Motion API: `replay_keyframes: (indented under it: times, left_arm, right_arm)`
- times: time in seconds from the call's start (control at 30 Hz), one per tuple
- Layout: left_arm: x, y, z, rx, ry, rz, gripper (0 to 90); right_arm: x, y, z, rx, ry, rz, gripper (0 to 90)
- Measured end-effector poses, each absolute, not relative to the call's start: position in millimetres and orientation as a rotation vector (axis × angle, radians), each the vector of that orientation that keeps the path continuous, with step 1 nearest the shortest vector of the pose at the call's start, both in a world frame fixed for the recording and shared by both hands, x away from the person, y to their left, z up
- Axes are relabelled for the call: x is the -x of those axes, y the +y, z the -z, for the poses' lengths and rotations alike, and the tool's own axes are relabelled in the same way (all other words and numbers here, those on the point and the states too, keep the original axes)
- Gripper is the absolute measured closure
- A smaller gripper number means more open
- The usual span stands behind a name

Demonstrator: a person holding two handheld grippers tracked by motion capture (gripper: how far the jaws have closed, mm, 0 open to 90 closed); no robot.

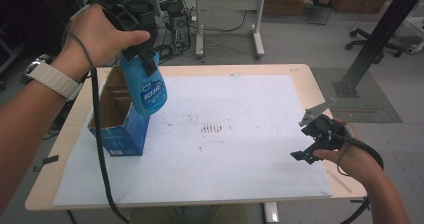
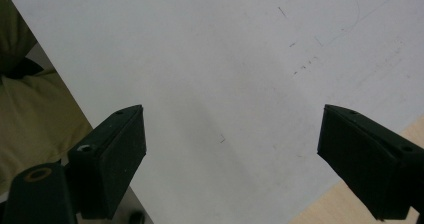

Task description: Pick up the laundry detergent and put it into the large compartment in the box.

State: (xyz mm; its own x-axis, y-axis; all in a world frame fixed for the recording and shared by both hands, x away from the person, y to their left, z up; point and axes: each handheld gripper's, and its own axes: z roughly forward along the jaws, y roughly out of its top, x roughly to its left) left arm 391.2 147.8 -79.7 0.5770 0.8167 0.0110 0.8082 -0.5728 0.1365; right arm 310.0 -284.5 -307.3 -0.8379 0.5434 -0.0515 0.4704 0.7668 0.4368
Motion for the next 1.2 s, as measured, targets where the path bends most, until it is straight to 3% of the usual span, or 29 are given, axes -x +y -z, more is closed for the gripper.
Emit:
replay_keyframes:
  times: [1.2]
  left_arm:
    - [-399, 210, 55, -2.412, 1.788, -0.101, 37.5]
  right_arm:
    - [-320, -279, 302, -0.769, 2.787, -0.631, 12.0]
